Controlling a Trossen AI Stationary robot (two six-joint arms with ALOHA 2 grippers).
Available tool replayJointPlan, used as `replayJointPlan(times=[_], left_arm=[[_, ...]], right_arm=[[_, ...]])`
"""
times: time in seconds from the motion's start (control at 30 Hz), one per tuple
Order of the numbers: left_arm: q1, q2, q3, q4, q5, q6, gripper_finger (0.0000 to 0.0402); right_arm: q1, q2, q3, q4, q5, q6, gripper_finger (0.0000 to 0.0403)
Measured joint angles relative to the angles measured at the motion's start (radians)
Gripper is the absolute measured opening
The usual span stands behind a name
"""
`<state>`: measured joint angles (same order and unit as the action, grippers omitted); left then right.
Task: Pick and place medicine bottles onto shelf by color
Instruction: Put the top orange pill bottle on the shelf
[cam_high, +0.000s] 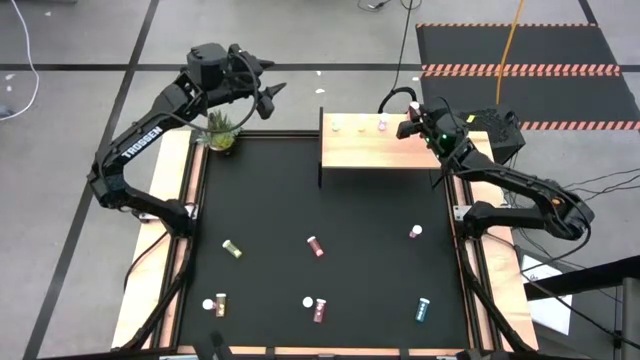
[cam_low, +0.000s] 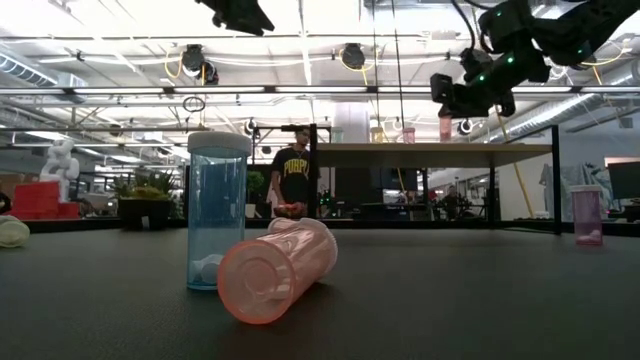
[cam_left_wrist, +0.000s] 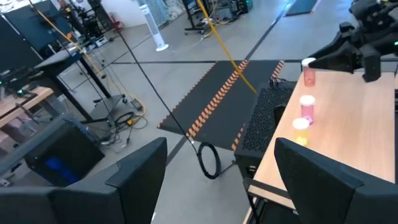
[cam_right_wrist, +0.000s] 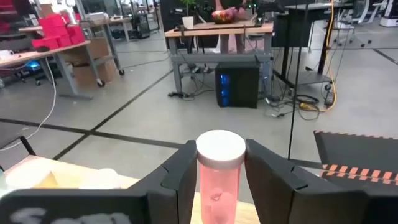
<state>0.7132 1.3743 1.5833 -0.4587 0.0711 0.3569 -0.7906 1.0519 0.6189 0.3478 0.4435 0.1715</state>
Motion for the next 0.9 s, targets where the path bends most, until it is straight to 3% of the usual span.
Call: replayJointPlan(times=[0.9], left_arm=[[-0.016,0.0,0.0,-0.009,0.003,-0.107,0.0296]], right_arm=[[-0.021,0.032,-0.015,-0.076,-0.032,-0.002,0.0118]])
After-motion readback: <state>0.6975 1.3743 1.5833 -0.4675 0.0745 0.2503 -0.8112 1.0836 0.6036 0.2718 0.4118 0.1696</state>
